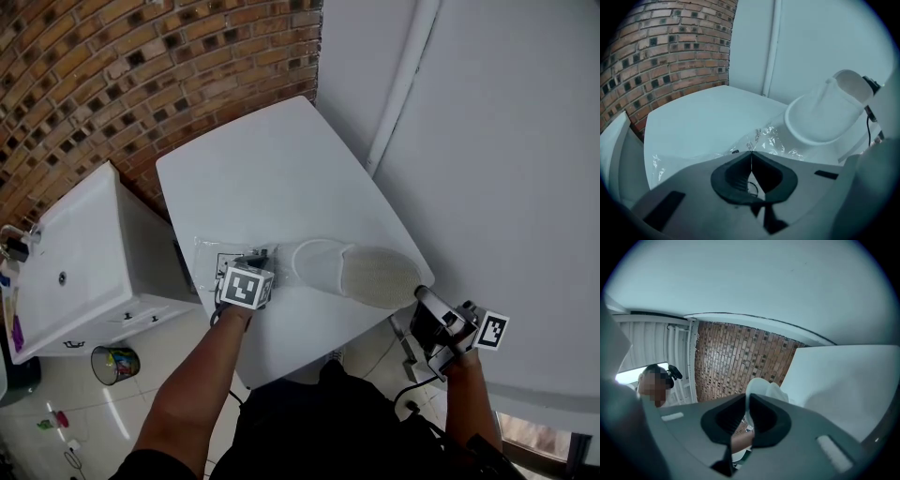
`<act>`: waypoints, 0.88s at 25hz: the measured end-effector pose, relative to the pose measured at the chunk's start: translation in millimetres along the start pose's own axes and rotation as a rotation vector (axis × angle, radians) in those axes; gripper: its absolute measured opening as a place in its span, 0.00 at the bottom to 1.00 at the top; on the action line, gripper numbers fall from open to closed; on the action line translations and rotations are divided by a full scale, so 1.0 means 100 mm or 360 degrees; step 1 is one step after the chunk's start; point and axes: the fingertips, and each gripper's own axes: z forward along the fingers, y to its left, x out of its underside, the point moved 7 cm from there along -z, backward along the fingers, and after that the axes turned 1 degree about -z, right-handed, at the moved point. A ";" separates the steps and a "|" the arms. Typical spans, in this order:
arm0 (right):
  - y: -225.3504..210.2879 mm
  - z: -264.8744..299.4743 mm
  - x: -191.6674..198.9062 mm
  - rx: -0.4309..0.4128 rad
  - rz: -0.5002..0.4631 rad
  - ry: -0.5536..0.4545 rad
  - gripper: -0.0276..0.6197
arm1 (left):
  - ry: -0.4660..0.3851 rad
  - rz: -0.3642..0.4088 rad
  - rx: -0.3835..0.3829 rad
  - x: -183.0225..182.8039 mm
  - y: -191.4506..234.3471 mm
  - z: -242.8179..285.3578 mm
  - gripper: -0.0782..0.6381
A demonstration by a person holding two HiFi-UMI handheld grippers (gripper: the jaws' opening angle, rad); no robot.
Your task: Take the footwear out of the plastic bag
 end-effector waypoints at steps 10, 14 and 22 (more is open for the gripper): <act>0.16 -0.10 0.05 -0.0043 -0.0005 0.0069 0.09 | -0.0048 -0.0158 -0.0070 -0.28 0.17 0.17 0.12; 0.16 -0.04 0.07 -0.0038 -0.0008 0.0087 0.09 | -0.0064 -0.0216 -0.0072 -0.38 0.17 0.24 0.12; -0.12 0.16 0.22 -0.0085 0.0108 0.0303 0.09 | -0.0167 -0.0162 0.0023 -0.42 0.02 0.02 0.31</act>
